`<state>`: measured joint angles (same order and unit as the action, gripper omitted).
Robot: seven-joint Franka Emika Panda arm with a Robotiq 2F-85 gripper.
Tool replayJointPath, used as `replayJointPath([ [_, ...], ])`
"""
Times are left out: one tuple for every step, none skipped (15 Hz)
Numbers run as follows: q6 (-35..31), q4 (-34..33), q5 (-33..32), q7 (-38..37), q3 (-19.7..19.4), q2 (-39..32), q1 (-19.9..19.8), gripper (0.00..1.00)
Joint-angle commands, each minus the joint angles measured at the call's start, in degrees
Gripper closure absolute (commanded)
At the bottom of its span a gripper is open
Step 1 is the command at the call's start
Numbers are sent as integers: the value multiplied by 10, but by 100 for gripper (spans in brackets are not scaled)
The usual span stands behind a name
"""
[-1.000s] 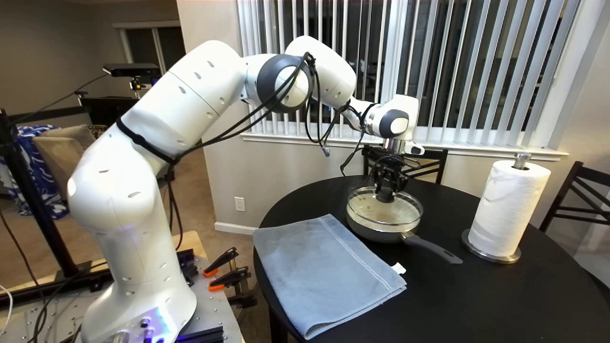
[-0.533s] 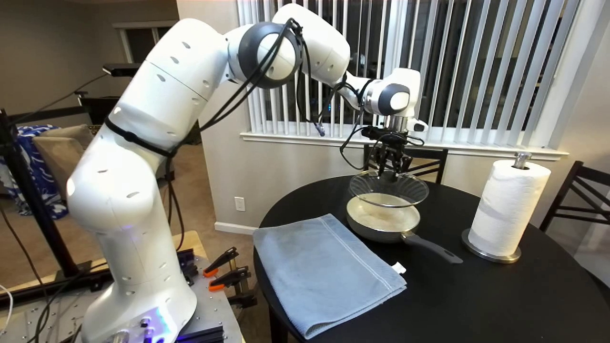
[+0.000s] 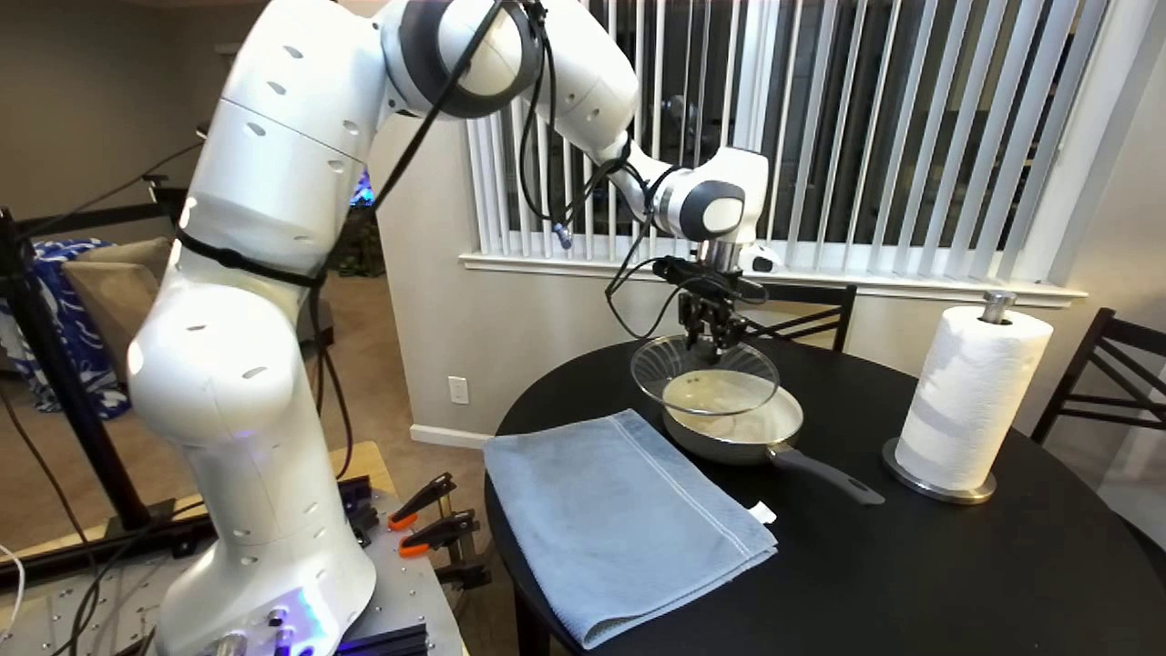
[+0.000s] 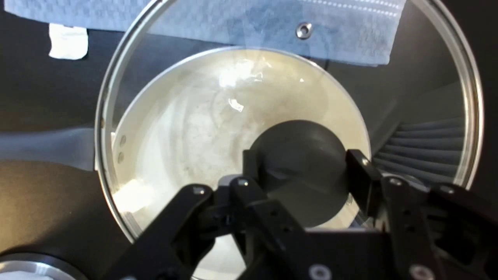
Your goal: Put the glass lid on the towel.
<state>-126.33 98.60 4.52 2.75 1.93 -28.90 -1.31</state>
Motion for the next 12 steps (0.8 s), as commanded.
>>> replayJointPath([
  [-84,143,24,9,4,85,-6,67],
  [-108,174,21,9,2,99,-6,67],
  [-130,206,19,12,2,114,-6,67],
  [-159,238,16,16,2,124,-5,67],
  [-183,270,15,19,2,137,-5,67],
  [-207,302,12,17,1,149,-4,67],
  [-235,336,12,21,3,161,-3,67],
  [-263,369,12,24,6,175,-1,67],
  [-291,404,6,23,7,190,3,67],
  [-316,439,8,27,11,205,4,67],
  [-338,473,9,27,14,221,6,67],
  [-358,508,13,30,19,236,6,67],
])
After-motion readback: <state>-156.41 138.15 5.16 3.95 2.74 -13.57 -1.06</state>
